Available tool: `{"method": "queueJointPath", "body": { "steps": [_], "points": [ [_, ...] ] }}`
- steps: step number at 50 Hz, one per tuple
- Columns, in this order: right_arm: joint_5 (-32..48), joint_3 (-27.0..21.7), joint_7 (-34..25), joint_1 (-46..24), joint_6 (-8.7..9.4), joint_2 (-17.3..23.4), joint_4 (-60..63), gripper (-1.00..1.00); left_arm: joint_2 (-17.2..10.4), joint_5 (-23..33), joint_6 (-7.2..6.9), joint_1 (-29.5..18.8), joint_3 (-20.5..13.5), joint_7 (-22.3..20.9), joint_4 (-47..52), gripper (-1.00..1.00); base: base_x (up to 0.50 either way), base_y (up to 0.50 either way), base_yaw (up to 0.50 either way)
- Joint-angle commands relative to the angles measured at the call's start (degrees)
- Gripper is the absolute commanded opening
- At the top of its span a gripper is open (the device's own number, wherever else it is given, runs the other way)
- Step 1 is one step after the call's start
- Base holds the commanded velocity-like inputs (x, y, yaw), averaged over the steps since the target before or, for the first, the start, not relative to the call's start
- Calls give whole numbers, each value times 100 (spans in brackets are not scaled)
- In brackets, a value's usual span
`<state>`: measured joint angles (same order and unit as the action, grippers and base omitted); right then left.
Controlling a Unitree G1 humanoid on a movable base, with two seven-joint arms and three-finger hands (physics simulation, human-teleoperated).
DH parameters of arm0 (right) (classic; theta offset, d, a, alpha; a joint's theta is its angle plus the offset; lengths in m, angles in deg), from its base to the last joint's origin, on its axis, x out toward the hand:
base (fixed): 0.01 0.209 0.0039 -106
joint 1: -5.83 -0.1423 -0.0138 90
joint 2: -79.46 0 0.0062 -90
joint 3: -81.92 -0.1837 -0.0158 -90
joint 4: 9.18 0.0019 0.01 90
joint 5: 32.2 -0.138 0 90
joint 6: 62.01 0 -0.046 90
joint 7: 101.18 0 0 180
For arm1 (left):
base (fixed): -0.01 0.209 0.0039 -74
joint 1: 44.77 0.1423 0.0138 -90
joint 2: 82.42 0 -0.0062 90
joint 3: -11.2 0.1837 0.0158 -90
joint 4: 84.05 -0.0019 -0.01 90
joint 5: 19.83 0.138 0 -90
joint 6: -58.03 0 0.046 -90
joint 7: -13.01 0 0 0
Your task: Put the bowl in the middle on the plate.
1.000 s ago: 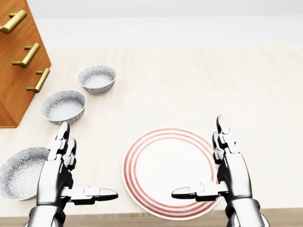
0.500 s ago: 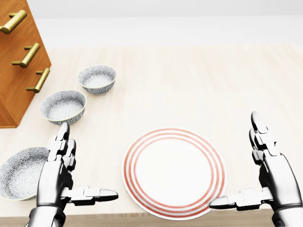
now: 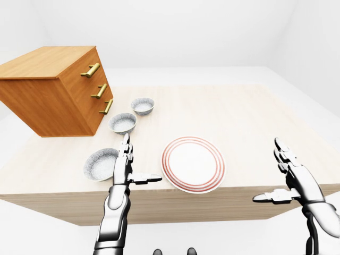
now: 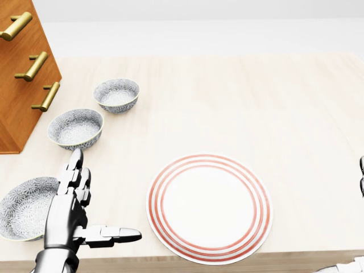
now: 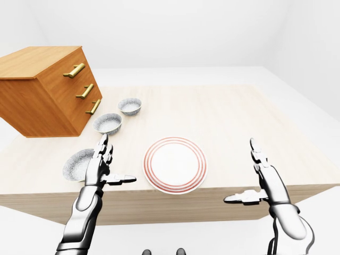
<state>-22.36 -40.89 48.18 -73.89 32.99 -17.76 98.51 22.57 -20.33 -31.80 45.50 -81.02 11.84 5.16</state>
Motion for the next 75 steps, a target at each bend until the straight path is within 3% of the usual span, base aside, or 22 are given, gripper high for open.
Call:
{"method": "queueJointPath", "body": {
  "steps": [1, 2, 8, 9, 10, 16, 24, 35, 58, 62, 67, 75],
  "points": [
    [43, -886, -615, -26, 0, 266, 66, 100, -4, 2, 29, -9, -9, 12, -56, 100, 0, 0, 0],
    [34, -953, -669, -4, 0, 290, 0, 100, -11, -4, 93, -37, -24, 9, -149, 100, 0, 0, 0],
    [93, -999, -792, -57, 0, 308, 48, 100, -11, 13, 74, -37, -11, 13, -134, 100, 0, 0, 0],
    [55, -948, -935, -127, 0, 376, 230, 100, -2, 33, -54, 4, 10, 32, 31, 100, 0, 0, 0],
    [119, -938, -935, -147, 0, 410, 287, 100, -1, 35, -65, 8, 11, 32, 45, 100, 0, 0, 0],
    [-27, -955, -935, -448, 0, 523, 592, 100, -8, 19, 42, -28, -11, 17, -96, 100, 0, 0, 0],
    [301, -559, -764, -406, 0, 365, 810, 100, 3, 37, -93, 14, 14, 33, 79, 100, 0, 0, 0],
    [56, -183, -478, -597, 0, 214, 1300, 100, 10, 6, -54, 25, 26, -10, 168, 100, 0, 0, 0],
    [1, -156, -426, -573, 0, 251, 1299, 100, 10, 7, -54, 25, 25, -11, 168, 100, 0, 0, 0],
    [-96, -203, -608, -500, 0, 222, 1462, 100, -2, 10, 64, -26, 11, -25, 1, 100, 0, 0, 0],
    [-225, -235, -818, -462, 0, 203, 1580, 100, 4, 18, -13, 6, 27, -24, 111, 100, 0, 0, 0],
    [-203, -246, -844, -471, 0, 182, 1530, 100, 4, 10, 31, 5, 20, -36, 74, 100, 0, 0, 0]
  ]
}}
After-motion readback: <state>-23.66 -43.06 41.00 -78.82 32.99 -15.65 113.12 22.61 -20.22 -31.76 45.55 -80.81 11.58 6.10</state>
